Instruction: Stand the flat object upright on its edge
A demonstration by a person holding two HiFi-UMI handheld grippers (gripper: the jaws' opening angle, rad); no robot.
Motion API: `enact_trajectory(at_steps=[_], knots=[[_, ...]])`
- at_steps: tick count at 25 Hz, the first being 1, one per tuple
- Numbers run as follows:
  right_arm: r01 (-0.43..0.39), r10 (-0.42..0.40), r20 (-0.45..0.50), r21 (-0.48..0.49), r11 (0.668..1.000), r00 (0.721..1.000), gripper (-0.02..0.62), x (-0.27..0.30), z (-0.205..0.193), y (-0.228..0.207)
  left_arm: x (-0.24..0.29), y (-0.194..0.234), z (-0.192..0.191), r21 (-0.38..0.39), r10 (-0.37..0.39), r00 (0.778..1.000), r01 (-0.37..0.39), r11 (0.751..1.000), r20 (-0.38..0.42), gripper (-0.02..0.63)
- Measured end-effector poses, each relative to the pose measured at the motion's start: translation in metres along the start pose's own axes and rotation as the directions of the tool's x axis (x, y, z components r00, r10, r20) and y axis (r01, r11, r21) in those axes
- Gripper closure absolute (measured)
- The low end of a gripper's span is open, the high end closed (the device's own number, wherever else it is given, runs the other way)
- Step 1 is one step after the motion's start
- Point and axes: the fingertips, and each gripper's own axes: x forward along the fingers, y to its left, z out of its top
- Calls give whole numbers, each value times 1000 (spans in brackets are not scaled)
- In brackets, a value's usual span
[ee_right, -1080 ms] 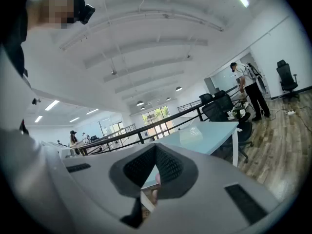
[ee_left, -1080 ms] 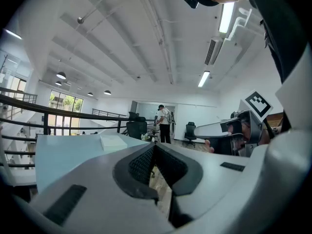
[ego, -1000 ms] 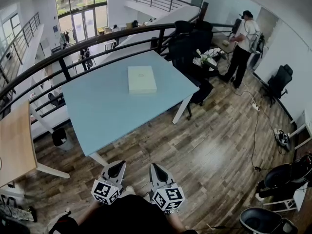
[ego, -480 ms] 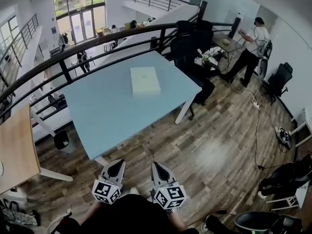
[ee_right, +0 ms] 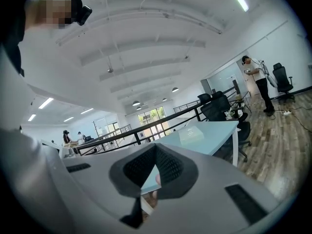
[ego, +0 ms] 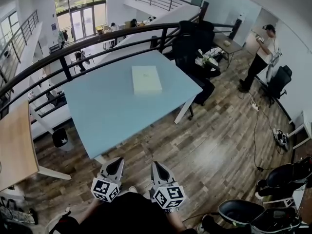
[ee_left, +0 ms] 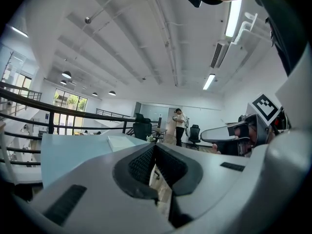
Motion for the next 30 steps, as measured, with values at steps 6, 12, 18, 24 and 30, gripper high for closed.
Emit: enact_trajectory(at_steps=[6,12,18,24,30], knots=[[27,-27,-16,5,1000,1000,588,-2,-7,-1,-1,1,-4,-8,-11,1000,11,1000,-9,603],[58,-58,-21,28,998,998,588,-2,-10,-12,8,0,-8,3,-36,999,36,999,-29,603],[59,-58,-14,35,998,998,588,15,-5,-26,20,9,-8,13,-23,999,23,1000,-24,603],[38,-38,-21,35,999,999,588,35,-1,-31,34,23,-2,20,-1,1000,2,1000,-24,603],[41,-39,-35,42,998,999,588,51,1,-48,58,29,-3,18,3,999,-3,1000,-33,603]])
